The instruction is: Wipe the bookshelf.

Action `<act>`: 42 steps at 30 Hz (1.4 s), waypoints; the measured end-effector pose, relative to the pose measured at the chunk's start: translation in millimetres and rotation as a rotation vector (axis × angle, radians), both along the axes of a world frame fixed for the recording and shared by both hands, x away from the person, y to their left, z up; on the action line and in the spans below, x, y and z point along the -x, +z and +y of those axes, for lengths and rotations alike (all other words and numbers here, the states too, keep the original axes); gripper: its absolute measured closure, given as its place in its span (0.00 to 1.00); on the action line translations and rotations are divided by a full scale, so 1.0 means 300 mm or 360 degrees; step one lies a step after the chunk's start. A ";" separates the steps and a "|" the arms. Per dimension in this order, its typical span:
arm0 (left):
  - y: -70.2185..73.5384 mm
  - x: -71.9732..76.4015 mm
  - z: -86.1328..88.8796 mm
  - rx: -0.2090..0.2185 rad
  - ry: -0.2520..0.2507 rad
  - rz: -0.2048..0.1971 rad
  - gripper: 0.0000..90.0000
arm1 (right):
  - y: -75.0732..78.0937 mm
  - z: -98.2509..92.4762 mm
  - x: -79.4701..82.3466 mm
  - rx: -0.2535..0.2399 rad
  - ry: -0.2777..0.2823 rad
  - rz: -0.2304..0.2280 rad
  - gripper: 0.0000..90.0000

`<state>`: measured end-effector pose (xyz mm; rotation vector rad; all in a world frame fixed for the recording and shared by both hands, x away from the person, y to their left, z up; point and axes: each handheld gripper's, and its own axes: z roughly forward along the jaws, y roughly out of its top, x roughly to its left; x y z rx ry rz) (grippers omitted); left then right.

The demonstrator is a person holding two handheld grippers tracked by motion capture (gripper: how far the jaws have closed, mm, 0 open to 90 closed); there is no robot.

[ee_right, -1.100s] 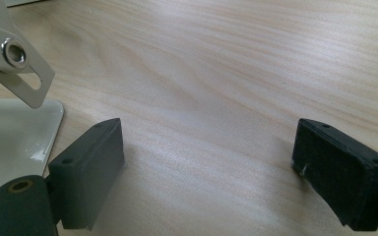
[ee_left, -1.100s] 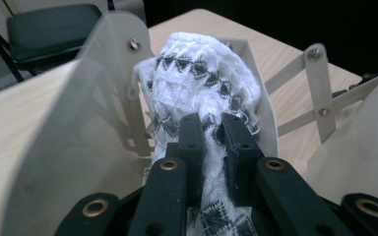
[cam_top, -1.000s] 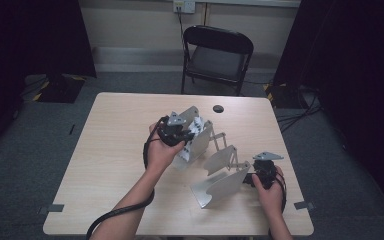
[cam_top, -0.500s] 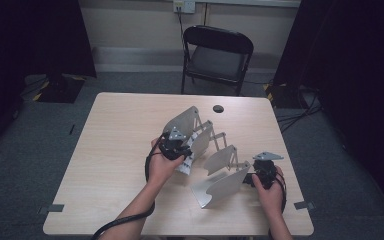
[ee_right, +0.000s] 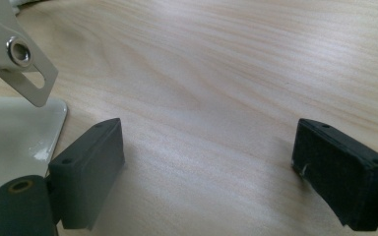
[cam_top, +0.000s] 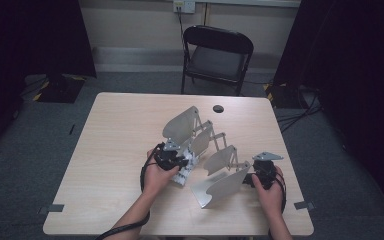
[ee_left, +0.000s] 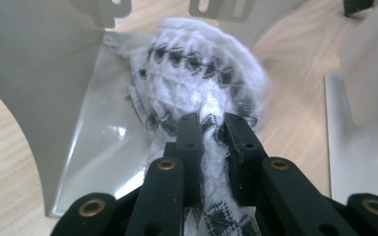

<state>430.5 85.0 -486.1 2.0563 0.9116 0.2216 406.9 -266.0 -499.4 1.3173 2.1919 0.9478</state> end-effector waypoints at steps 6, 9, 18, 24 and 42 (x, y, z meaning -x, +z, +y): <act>-0.005 0.025 0.013 0.0000 -0.0037 0.0004 0.85 | 0.000 0.000 0.000 0.0000 0.0003 -0.0001 0.13; -0.004 0.042 0.017 -0.0009 -0.0061 0.0004 0.85 | 0.000 0.000 0.001 0.0001 0.0006 -0.0001 0.13; -0.008 0.094 0.032 -0.0003 -0.0121 0.0009 0.85 | 0.000 0.001 0.002 0.0002 0.0007 0.0000 0.13; -0.011 0.119 0.022 0.0013 -0.0144 0.0019 0.85 | 0.000 0.002 0.004 0.0000 0.0008 0.0000 0.13; -0.001 0.133 0.004 0.0028 -0.0194 0.0051 0.85 | 0.000 0.002 0.005 0.0000 0.0010 0.0000 0.13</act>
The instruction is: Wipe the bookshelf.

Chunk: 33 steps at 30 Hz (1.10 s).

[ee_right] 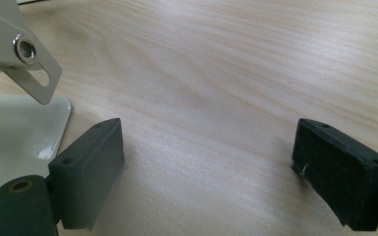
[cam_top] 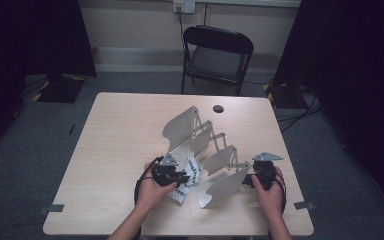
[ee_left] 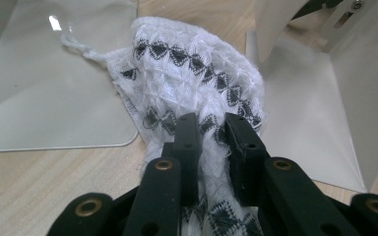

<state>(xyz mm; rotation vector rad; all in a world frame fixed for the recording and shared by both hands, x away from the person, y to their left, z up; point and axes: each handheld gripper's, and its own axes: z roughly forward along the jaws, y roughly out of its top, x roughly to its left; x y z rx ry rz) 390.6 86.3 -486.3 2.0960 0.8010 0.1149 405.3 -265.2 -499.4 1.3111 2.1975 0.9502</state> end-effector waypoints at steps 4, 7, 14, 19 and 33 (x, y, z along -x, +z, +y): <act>0.018 -0.025 -0.024 -0.0020 0.0004 -0.0035 0.85 | 0.000 0.000 0.000 0.0000 0.0000 0.0000 0.13; 0.024 -0.048 -0.057 -0.0016 -0.0005 -0.0072 0.82 | 0.000 0.000 0.000 0.0000 0.0000 0.0000 0.13; 0.029 -0.056 -0.067 -0.0055 0.0056 -0.0166 0.52 | 0.000 0.000 0.000 0.0000 0.0002 0.0000 0.13; 0.028 -0.017 -0.026 -0.0067 0.0076 -0.0149 0.45 | 0.000 0.000 0.000 0.0000 0.0002 0.0001 0.13; -0.024 0.027 -0.034 -0.0150 0.0037 -0.0107 0.63 | 0.000 0.001 0.002 -0.0001 0.0000 0.0001 0.13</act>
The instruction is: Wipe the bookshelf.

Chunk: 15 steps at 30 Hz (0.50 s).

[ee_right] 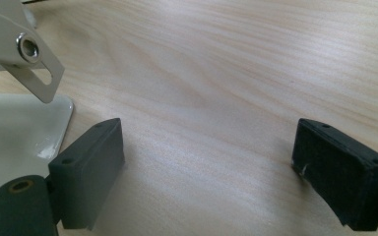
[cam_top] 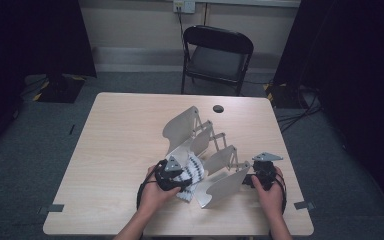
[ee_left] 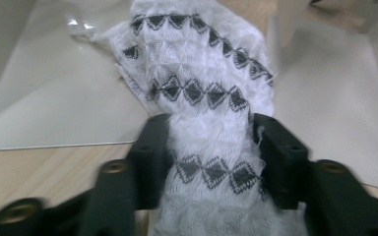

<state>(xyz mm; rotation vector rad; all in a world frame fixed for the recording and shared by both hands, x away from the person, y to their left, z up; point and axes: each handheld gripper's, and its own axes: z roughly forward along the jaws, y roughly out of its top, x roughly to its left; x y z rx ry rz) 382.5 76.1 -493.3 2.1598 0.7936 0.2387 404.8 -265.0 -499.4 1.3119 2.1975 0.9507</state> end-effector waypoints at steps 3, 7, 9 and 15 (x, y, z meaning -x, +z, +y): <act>0.014 -0.005 -0.016 -0.0024 -0.0015 0.0024 0.75 | 0.000 0.000 0.000 0.0000 0.0000 0.0000 0.13; 0.038 -0.021 -0.024 -0.0022 -0.0025 0.0046 0.81 | 0.000 0.000 0.000 0.0000 0.0001 0.0000 0.13; 0.061 -0.030 -0.025 -0.0023 -0.0030 0.0043 0.82 | 0.000 0.000 0.000 0.0001 0.0003 0.0001 0.13; 0.148 -0.050 -0.033 -0.0003 -0.0067 -0.0012 0.82 | 0.000 0.000 -0.001 0.0000 0.0004 0.0000 0.13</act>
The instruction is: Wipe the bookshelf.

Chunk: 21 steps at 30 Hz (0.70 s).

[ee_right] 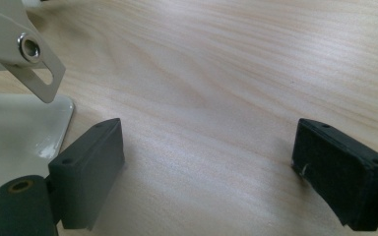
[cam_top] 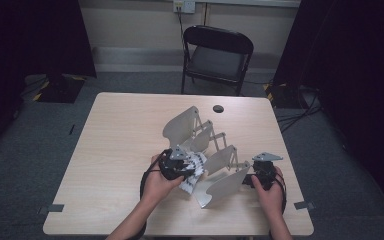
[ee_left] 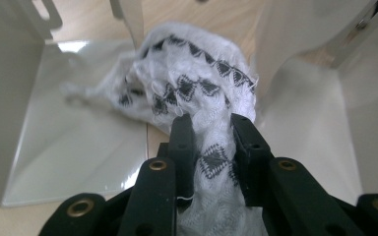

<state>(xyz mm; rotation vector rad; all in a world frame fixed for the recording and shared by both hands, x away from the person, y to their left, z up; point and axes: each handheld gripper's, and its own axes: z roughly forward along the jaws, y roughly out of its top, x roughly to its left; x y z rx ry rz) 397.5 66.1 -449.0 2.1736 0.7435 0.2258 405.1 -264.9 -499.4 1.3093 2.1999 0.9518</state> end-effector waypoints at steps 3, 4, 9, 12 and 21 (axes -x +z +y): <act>0.036 -0.008 -0.012 0.0008 -0.0051 -0.0005 0.82 | 0.000 -0.001 0.000 0.0003 0.0003 0.0000 0.13; 0.045 -0.008 -0.018 0.0011 -0.0057 -0.0011 0.82 | 0.000 -0.001 0.000 0.0002 0.0003 0.0000 0.13; 0.052 -0.005 -0.045 0.0039 -0.0114 -0.0008 0.82 | 0.000 -0.001 0.000 0.0003 0.0003 0.0000 0.13; 0.043 0.000 -0.053 0.0066 -0.0117 -0.0004 0.82 | 0.000 -0.001 0.000 0.0003 0.0003 0.0000 0.13; 0.035 -0.009 -0.060 0.0071 -0.0119 -0.0025 0.82 | 0.000 0.000 0.001 0.0001 0.0001 0.0001 0.13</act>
